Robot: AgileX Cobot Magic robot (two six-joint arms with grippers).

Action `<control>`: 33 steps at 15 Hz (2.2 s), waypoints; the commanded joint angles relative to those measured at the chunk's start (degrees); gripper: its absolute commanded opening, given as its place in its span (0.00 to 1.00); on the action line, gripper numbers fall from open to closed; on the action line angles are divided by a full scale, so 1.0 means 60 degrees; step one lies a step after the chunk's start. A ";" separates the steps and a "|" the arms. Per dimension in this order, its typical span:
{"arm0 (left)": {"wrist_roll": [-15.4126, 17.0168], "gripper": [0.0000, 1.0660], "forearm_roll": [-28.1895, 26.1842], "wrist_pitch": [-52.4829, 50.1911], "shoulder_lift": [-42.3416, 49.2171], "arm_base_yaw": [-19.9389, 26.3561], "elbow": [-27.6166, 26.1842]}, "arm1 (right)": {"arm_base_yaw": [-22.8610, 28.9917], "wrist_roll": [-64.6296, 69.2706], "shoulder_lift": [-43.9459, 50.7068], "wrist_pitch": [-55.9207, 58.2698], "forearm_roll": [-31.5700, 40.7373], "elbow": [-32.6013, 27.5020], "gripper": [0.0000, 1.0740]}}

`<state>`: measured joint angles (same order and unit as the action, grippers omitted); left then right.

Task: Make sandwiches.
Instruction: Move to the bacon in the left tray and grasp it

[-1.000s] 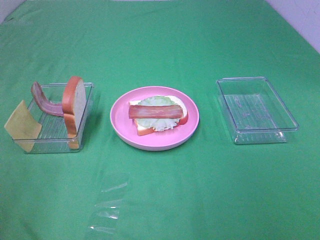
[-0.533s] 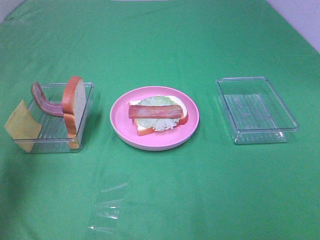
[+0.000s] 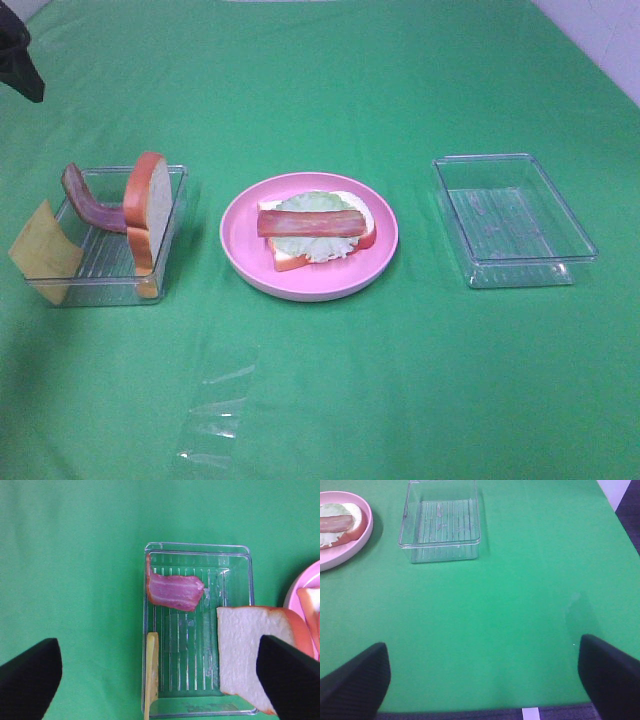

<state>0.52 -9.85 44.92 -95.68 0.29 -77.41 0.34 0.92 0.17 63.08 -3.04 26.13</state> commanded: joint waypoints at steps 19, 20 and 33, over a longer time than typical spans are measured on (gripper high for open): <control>0.1318 0.92 0.0392 0.3046 -0.5519 -0.0038 -0.4784 | -0.0038 -0.0076 0.0315 -0.0038 0.0057 -0.0038 0.91; 0.1356 0.92 0.0516 0.3314 -0.5615 -0.0038 -0.5090 | -0.0038 -0.0076 0.0315 -0.0038 0.0057 -0.0038 0.91; 0.1528 0.83 0.0907 0.3466 -0.6178 -0.0372 -0.5596 | -0.0038 -0.0076 0.0306 -0.0038 0.0057 -0.0038 0.91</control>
<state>9.34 -4.70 65.49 -132.47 -1.72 -110.81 0.34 0.92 0.17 63.08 -2.98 26.13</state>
